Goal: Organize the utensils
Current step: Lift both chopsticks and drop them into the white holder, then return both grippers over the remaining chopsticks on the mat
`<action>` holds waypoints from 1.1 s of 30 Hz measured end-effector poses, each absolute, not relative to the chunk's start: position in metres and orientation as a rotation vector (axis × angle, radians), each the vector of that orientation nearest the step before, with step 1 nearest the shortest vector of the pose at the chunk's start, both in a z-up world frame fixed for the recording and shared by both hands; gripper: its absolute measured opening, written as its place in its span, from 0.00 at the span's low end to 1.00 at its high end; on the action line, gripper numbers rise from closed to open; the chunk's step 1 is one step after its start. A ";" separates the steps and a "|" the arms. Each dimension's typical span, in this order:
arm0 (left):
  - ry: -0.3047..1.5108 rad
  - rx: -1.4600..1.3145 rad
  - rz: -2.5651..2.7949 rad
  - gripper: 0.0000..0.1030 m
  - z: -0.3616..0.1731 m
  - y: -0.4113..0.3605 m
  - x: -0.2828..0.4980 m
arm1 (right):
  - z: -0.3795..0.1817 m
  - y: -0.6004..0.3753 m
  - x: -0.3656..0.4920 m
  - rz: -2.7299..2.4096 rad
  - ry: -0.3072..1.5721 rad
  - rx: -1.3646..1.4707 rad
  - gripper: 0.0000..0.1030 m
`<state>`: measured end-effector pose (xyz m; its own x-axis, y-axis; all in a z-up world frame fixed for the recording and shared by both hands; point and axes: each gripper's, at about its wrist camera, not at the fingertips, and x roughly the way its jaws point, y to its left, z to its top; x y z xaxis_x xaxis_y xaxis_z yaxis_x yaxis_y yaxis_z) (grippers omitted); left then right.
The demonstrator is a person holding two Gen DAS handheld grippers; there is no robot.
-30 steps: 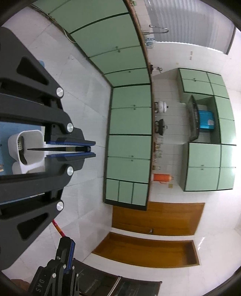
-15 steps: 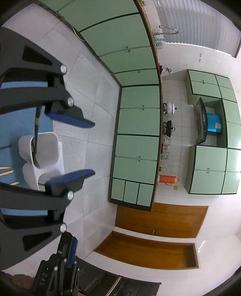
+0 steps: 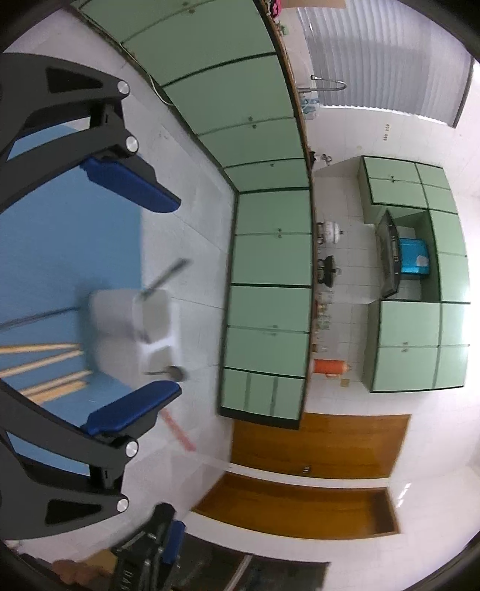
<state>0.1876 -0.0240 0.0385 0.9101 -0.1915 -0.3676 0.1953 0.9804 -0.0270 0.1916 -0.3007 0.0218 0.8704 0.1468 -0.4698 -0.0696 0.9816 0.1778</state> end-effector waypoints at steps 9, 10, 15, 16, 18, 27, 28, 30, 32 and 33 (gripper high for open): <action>0.573 0.020 -0.183 0.91 -0.037 -0.006 0.139 | -0.050 -0.287 0.127 0.051 0.583 0.186 0.95; 0.596 0.021 -0.178 0.91 -0.046 -0.003 0.134 | -0.060 -0.285 0.123 0.056 0.610 0.197 0.95; 0.672 0.030 -0.167 0.91 -0.078 0.003 0.114 | -0.093 -0.277 0.108 0.055 0.702 0.220 0.95; 0.684 0.033 -0.167 0.91 -0.083 0.004 0.110 | -0.098 -0.274 0.105 0.054 0.712 0.218 0.95; 0.700 0.046 -0.161 0.91 -0.091 0.003 0.106 | -0.109 -0.267 0.098 0.058 0.735 0.206 0.94; 0.765 0.073 -0.167 0.91 -0.115 -0.001 0.088 | -0.149 -0.246 0.077 0.093 0.843 0.137 0.58; 0.775 0.077 -0.166 0.91 -0.118 -0.001 0.087 | -0.152 -0.245 0.076 0.096 0.851 0.135 0.53; 0.790 0.076 -0.165 0.91 -0.122 0.000 0.085 | -0.154 -0.243 0.075 0.101 0.865 0.128 0.47; 0.800 0.073 -0.163 0.91 -0.125 0.000 0.085 | -0.157 -0.241 0.074 0.108 0.877 0.122 0.41; 0.804 0.073 -0.163 0.91 -0.127 0.001 0.084 | -0.159 -0.239 0.075 0.111 0.880 0.118 0.39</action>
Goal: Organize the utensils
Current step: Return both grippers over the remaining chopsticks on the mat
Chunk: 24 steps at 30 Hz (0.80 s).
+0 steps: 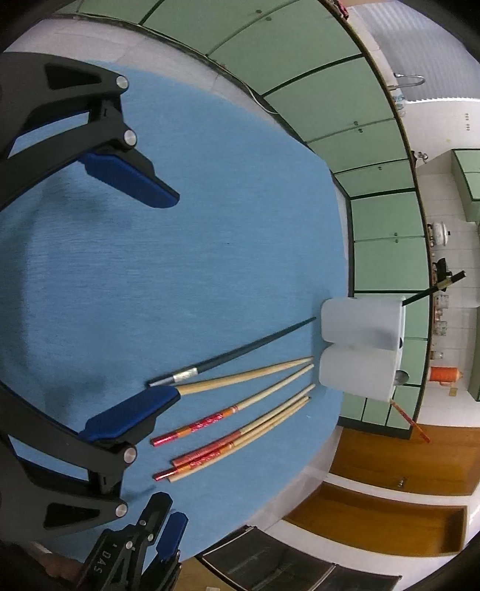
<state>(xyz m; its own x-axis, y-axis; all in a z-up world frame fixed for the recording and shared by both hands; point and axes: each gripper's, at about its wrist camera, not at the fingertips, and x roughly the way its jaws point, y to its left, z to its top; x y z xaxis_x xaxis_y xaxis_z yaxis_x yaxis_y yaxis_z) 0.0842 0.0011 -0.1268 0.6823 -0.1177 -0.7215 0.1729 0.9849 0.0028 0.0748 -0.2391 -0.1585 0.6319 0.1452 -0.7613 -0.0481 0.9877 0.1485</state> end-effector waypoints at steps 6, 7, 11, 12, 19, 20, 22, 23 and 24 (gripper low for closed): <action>0.813 0.067 -0.162 0.91 -0.129 0.002 0.085 | -0.161 -0.225 0.078 0.131 0.885 0.069 0.33; 0.814 0.065 -0.162 0.91 -0.130 0.003 0.085 | -0.161 -0.223 0.079 0.131 0.883 0.064 0.31; 0.820 0.061 -0.162 0.91 -0.131 0.004 0.086 | -0.161 -0.218 0.086 0.127 0.874 0.042 0.27; 0.821 0.061 -0.161 0.91 -0.131 0.003 0.087 | -0.161 -0.216 0.087 0.126 0.871 0.035 0.27; 0.828 0.057 -0.161 0.91 -0.132 0.003 0.089 | -0.162 -0.209 0.096 0.118 0.854 0.027 0.19; 0.829 0.058 -0.163 0.91 -0.132 0.003 0.089 | -0.162 -0.209 0.096 0.117 0.851 0.023 0.16; 0.830 0.059 -0.168 0.91 -0.132 0.001 0.090 | -0.163 -0.210 0.095 0.114 0.845 0.016 0.11; 0.831 0.058 -0.171 0.91 -0.132 0.000 0.090 | -0.162 -0.212 0.094 0.112 0.845 0.019 0.08; 0.833 0.054 -0.180 0.91 -0.132 -0.001 0.089 | -0.163 -0.214 0.094 0.109 0.846 0.025 0.08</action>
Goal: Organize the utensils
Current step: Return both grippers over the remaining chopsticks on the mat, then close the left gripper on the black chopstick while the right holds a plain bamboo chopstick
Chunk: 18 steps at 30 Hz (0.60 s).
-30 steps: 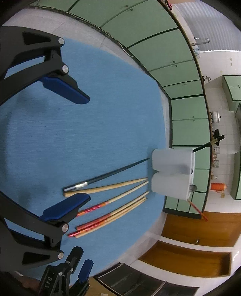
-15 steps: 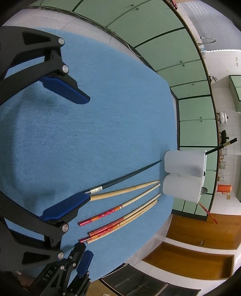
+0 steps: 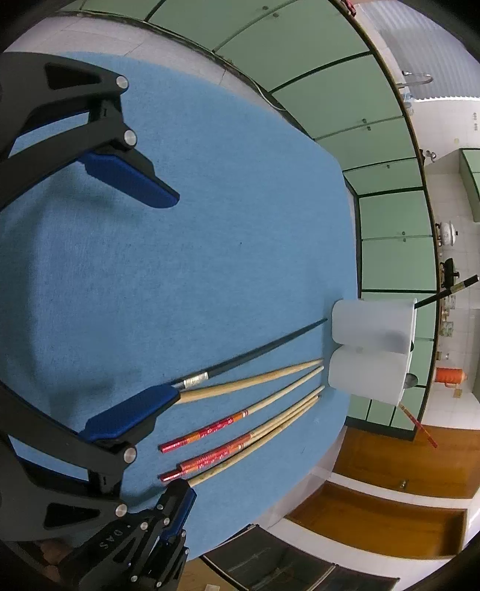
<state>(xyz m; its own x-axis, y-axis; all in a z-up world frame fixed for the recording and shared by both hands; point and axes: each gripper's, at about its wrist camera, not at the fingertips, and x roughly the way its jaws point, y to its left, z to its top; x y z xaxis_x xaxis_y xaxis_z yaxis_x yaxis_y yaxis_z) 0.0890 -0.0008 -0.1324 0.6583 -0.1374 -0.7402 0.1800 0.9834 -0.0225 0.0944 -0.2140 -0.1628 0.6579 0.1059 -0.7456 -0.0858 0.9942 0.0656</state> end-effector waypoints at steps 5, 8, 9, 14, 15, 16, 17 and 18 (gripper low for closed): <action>0.844 0.060 -0.221 0.91 -0.135 -0.012 0.087 | -0.163 -0.227 0.093 0.077 0.846 0.051 0.07; 0.854 0.077 -0.233 0.90 -0.140 -0.019 0.086 | -0.164 -0.234 0.091 0.069 0.846 0.066 0.07; 0.861 0.087 -0.234 0.86 -0.142 -0.022 0.087 | -0.164 -0.235 0.091 0.068 0.846 0.069 0.07; 0.901 0.109 -0.220 0.78 -0.153 -0.026 0.088 | -0.164 -0.237 0.091 0.070 0.846 0.085 0.07; 0.902 0.111 -0.217 0.78 -0.153 -0.026 0.087 | -0.164 -0.238 0.091 0.070 0.846 0.087 0.07; 0.902 0.112 -0.216 0.78 -0.153 -0.026 0.088 | -0.165 -0.238 0.091 0.071 0.845 0.091 0.07; 0.903 0.116 -0.215 0.78 -0.154 -0.027 0.088 | -0.165 -0.239 0.091 0.073 0.845 0.095 0.07; 0.904 0.120 -0.213 0.78 -0.154 -0.028 0.088 | -0.165 -0.239 0.091 0.073 0.845 0.096 0.07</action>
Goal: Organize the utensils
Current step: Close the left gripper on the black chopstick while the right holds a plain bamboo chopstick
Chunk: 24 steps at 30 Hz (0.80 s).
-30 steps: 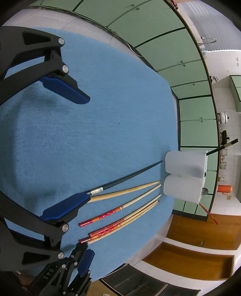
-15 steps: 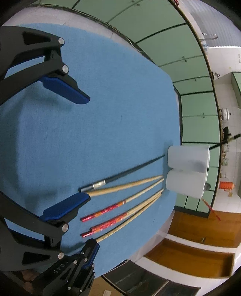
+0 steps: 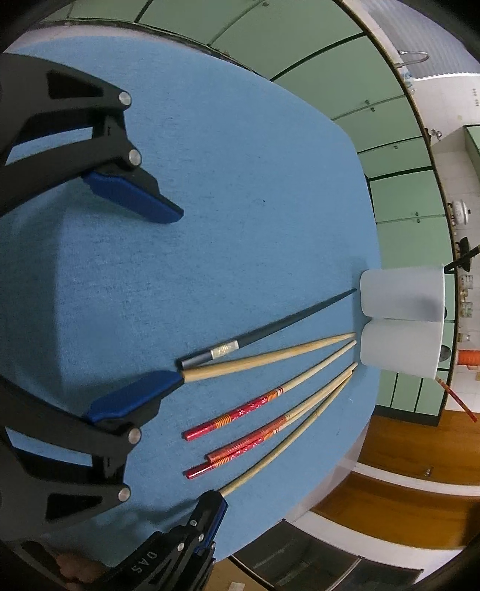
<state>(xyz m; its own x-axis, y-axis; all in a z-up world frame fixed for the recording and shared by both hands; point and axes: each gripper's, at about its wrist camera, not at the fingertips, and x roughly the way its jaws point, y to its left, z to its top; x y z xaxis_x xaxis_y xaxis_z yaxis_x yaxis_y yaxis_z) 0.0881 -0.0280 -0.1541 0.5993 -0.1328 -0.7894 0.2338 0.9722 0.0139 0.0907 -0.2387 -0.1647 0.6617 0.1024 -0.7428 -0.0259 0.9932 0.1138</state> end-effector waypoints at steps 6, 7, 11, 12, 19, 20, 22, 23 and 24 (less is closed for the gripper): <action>0.910 0.126 -0.195 0.77 -0.153 -0.032 0.094 | -0.165 -0.241 0.091 0.073 0.845 0.110 0.07; 0.911 0.125 -0.192 0.75 -0.153 -0.032 0.095 | -0.165 -0.242 0.091 0.073 0.845 0.112 0.07; 0.911 0.130 -0.174 0.70 -0.151 -0.032 0.095 | -0.165 -0.243 0.091 0.074 0.845 0.116 0.07; 0.911 0.131 -0.162 0.70 -0.151 -0.030 0.095 | -0.165 -0.243 0.091 0.075 0.845 0.119 0.07; 0.915 0.105 -0.103 0.69 -0.148 -0.013 0.096 | -0.165 -0.243 0.091 0.075 0.844 0.122 0.07; 0.913 0.105 -0.109 0.69 -0.148 -0.014 0.096 | -0.165 -0.243 0.091 0.075 0.843 0.124 0.07; 0.915 0.105 -0.128 0.69 -0.148 -0.017 0.095 | -0.165 -0.244 0.090 0.075 0.843 0.128 0.07; 0.916 0.104 -0.136 0.69 -0.148 -0.019 0.095 | -0.165 -0.244 0.090 0.075 0.843 0.128 0.07; 0.916 0.101 -0.145 0.69 -0.148 -0.022 0.094 | -0.165 -0.244 0.090 0.075 0.842 0.129 0.07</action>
